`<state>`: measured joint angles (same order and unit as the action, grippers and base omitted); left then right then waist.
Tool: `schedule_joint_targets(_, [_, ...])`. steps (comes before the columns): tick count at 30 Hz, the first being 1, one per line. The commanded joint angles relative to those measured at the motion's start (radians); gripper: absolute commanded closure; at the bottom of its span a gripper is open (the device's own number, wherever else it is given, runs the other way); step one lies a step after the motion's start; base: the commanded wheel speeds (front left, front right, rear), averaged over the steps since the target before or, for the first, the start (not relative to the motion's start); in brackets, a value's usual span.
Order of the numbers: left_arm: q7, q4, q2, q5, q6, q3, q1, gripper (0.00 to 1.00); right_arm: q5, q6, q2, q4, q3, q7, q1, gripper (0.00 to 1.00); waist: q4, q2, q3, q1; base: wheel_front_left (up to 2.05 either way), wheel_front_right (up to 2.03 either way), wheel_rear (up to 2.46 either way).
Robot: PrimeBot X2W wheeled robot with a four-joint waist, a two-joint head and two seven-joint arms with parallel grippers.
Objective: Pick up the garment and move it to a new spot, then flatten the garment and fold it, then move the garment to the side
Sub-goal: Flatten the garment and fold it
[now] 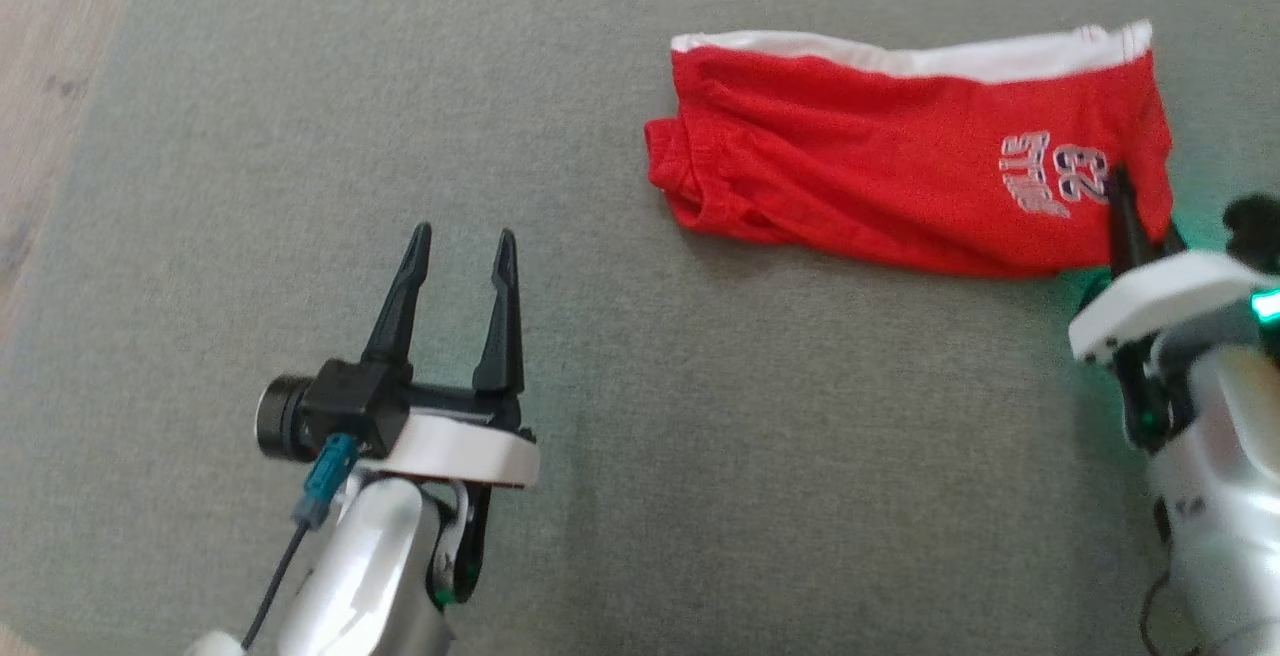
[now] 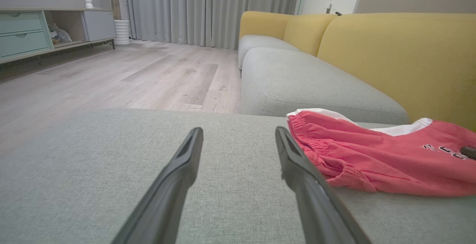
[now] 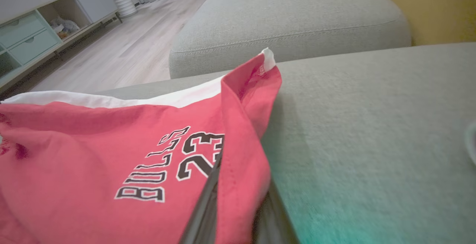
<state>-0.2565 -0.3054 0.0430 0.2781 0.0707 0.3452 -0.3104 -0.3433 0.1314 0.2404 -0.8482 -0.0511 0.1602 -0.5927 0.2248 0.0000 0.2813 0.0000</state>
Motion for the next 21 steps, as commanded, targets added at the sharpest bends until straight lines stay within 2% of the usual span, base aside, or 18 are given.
schedule_joint_targets(1, [-0.005,0.025,0.007,-0.009,0.004,-0.042,0.010,0.00,-0.015,-0.001,0.002,0.040,-0.005,0.019,0.031,1.00,-0.023,0.0000,-0.029,0.0000,0.00,0.00,0.00])
schedule_joint_targets(11, [-0.005,0.007,0.007,-0.019,-0.007,-0.050,0.050,0.00,-0.001,-0.001,0.011,0.072,0.103,0.023,0.157,1.00,-0.064,0.0000,-0.091,0.0000,0.00,0.00,0.00])
schedule_joint_targets(16, [-0.005,0.001,0.007,-0.018,-0.013,-0.032,0.046,0.00,0.018,-0.001,0.002,0.092,0.141,0.009,0.171,1.00,-0.050,0.0000,-0.094,0.0000,0.00,0.00,0.00])
schedule_joint_targets(21, [-0.005,-0.014,0.007,-0.018,-0.015,-0.019,0.046,0.00,0.041,-0.001,-0.033,0.129,0.121,0.000,0.139,1.00,-0.025,0.0000,-0.120,0.0000,0.00,0.00,0.00])
